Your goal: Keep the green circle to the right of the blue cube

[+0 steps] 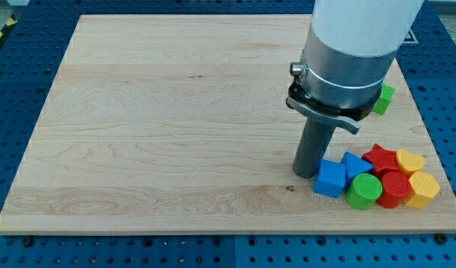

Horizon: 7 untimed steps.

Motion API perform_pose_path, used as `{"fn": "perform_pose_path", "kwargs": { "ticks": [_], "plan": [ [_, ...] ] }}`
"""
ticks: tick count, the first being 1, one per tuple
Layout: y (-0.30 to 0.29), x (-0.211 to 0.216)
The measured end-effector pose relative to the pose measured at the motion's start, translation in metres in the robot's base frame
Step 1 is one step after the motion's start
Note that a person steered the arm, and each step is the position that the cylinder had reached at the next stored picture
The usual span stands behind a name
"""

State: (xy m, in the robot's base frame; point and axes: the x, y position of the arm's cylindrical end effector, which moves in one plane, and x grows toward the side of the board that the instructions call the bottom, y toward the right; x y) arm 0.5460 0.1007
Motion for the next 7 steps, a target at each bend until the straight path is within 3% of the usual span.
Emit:
{"fn": "perform_pose_path", "kwargs": {
  "ticks": [1,3,7],
  "plan": [
    [-0.001,0.0],
    [-0.037,0.045],
    [-0.008,0.065]
  ]
}}
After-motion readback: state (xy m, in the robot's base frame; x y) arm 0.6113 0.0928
